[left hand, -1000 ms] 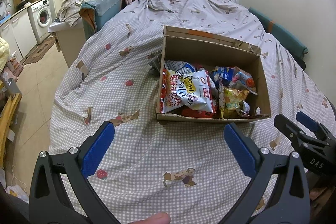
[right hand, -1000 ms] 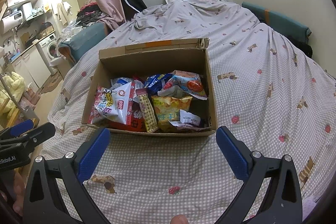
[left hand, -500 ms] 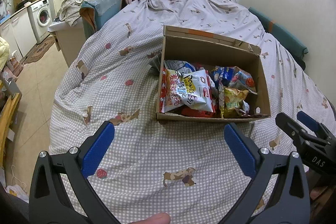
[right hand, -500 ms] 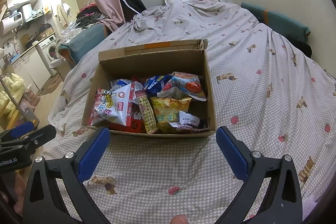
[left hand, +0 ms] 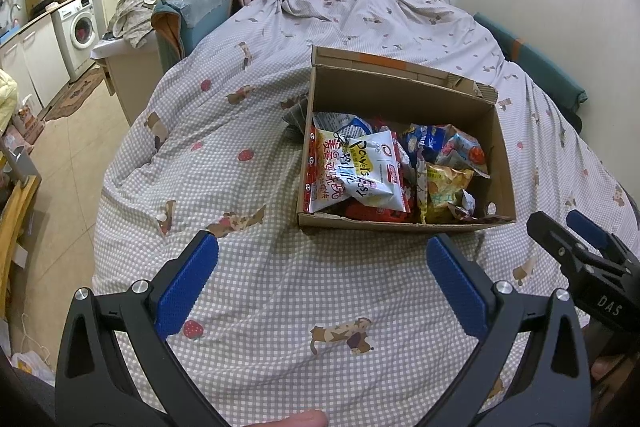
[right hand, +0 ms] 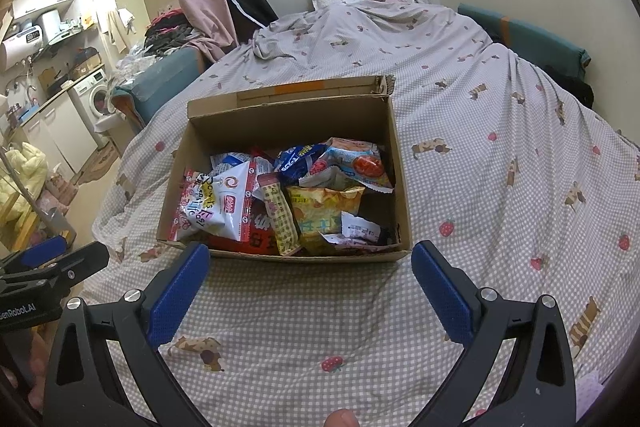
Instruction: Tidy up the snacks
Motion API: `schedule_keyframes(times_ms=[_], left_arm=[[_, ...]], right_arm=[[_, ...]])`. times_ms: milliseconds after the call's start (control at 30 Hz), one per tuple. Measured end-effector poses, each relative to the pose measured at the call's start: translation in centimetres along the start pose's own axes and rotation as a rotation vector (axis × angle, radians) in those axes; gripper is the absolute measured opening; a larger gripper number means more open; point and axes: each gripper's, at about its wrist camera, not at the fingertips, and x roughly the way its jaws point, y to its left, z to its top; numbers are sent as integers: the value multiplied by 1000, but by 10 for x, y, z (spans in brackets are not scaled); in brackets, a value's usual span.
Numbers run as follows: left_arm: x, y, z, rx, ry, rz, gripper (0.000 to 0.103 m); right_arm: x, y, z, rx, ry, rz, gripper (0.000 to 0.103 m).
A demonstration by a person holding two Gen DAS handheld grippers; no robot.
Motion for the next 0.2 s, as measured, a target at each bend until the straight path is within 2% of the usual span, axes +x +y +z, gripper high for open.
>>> schedule_keyframes(times_ms=[200], left_arm=[[1, -2, 0, 7, 1, -4, 103]], right_arm=[[-1, 1, 0, 3, -2, 2, 103]])
